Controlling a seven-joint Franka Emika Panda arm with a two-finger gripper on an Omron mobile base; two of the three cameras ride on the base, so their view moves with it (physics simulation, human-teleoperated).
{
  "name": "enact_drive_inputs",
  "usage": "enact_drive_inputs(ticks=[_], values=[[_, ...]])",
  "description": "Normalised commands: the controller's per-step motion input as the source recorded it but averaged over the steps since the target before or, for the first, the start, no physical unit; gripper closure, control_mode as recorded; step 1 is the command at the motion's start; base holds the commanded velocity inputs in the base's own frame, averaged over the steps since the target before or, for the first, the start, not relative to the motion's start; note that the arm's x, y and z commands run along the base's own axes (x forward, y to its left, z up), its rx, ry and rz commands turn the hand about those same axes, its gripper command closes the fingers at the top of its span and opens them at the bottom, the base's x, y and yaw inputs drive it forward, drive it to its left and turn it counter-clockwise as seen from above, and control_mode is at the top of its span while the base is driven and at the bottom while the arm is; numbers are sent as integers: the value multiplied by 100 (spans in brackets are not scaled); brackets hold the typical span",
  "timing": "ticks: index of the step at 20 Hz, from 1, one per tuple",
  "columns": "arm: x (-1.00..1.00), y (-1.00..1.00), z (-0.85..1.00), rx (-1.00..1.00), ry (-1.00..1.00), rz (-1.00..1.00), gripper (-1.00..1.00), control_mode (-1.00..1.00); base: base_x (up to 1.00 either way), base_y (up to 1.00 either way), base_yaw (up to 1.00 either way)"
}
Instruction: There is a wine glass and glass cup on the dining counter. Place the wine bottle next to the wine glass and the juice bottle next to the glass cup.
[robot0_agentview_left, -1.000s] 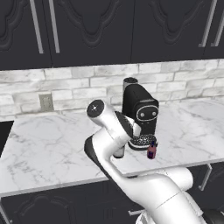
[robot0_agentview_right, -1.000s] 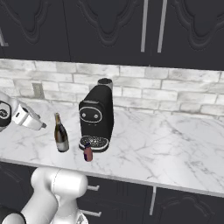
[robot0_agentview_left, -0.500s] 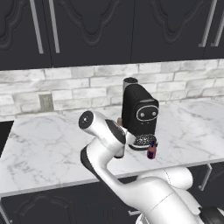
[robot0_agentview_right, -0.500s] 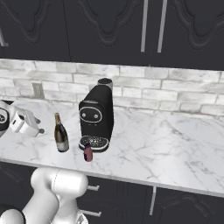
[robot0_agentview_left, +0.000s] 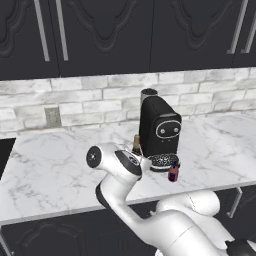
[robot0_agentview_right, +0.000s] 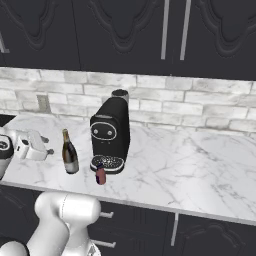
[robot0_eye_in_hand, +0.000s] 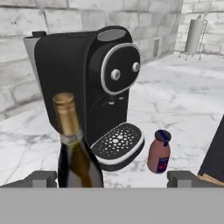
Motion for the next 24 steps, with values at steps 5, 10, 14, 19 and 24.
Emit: enact_drive_inputs(ticks=[5,10,14,19,24], values=[[28,-5,-8,-2,0,-2,-100,-100,0,0,0],[33,-13,-1,0,0,0,-100,-100,0,0,0],[32,8,-7,0,0,0,-100,-100,0,0,0],[18,3,-10,0,0,0,-100,-100,0,0,0],[16,0,-18,0,0,0,-100,-100,0,0,0]])
